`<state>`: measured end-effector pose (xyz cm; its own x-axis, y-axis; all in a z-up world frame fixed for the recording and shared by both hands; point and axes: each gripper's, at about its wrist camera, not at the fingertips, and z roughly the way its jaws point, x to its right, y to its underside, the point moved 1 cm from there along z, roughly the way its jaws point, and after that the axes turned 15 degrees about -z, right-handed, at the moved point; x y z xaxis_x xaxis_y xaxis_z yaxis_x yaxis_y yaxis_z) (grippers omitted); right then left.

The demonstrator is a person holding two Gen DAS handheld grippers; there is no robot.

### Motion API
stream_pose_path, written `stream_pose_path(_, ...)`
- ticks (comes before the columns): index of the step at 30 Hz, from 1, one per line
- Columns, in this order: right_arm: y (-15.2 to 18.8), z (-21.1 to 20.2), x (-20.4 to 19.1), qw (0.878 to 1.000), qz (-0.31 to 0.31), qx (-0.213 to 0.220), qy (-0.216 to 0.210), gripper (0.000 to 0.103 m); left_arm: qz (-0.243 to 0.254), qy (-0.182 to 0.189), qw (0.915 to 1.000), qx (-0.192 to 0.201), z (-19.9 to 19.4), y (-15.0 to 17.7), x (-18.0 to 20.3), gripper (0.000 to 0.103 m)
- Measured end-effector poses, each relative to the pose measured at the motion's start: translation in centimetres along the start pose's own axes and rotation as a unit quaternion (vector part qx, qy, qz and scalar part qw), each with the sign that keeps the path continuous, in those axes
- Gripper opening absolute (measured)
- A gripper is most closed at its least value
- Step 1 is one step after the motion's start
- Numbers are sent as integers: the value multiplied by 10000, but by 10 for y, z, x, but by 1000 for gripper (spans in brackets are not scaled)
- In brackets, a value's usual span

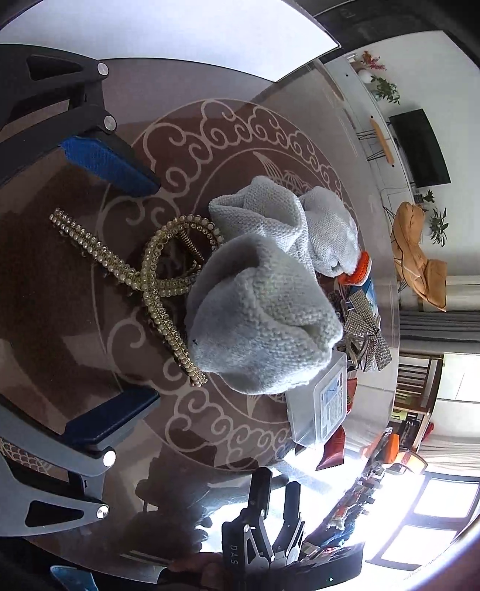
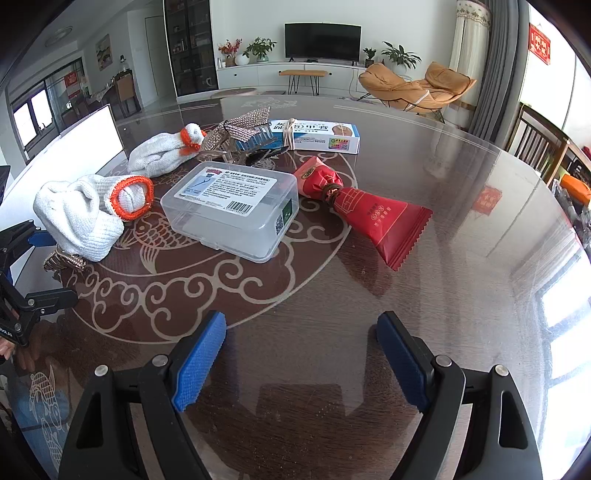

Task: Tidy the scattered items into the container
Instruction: 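Grasp the gold pearl hair clip with the left gripper, then grasp the large white knit glove with the right gripper while left holds the clip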

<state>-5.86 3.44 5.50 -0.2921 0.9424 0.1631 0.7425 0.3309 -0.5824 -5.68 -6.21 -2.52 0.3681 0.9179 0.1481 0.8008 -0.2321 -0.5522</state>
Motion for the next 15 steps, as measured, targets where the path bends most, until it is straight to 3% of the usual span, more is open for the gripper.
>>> stream_pose_path(6, 1, 0, 0, 10000, 1, 0, 2, 85, 10, -18, 10000, -34, 0, -3, -2, 103)
stream_pose_path(7, 1, 1, 0, 10000, 2, 0, 2, 85, -104, -62, 9999, 85, -4, -6, -3, 81)
stream_pose_path(8, 1, 1, -1, 10000, 3, 1, 2, 85, -217, -67, 9995, 209, -9, -6, -4, 68)
stream_pose_path(11, 1, 1, -1, 10000, 3, 2, 3, 85, -541, -5, 9983, 193, -19, 3, -3, 67)
stream_pose_path(15, 1, 1, -1, 10000, 5, 3, 4, 85, -940, -434, 9945, 166, -37, 32, 12, 67)
